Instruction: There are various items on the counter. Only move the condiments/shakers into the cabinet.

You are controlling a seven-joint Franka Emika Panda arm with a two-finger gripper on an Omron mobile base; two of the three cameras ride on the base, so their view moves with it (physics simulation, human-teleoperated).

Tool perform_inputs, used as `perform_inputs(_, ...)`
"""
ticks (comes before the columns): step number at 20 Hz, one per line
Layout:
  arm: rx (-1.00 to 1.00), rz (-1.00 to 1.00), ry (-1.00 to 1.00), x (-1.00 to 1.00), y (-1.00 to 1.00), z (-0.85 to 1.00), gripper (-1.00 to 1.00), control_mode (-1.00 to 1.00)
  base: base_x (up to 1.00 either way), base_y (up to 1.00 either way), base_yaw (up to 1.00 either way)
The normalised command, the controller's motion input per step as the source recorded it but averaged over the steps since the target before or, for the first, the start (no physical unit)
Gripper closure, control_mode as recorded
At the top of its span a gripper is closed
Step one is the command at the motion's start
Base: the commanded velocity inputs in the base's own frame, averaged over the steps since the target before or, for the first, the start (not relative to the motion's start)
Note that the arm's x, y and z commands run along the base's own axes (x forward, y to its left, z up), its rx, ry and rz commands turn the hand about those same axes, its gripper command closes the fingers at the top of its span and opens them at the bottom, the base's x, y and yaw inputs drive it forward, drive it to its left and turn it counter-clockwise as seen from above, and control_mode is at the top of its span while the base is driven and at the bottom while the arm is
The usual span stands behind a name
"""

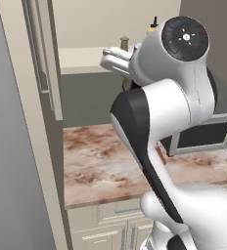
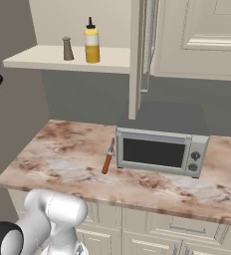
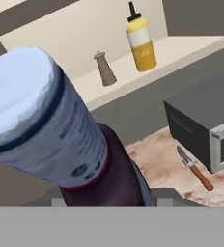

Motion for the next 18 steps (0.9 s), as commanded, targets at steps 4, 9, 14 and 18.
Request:
perform_inputs(4,0.03,-0.05,0.11,0.67,0.00,0.12,1.00,-1.00,0.00,0.00,0.00)
perform_inputs(9,0.00,0.00,0.05,0.49,0.00,0.00,1.00,-1.00,0.00,0.00,0.00)
perform_inputs(14,0.00,0.00,-0.03,0.31,0.00,0.06,1.00,-1.00,0.00,0.00,0.00)
perform_inputs(18,0.00,0.00,-0.04,0.46,0.02,0.01,1.00,-1.00,0.00,0.00,0.00)
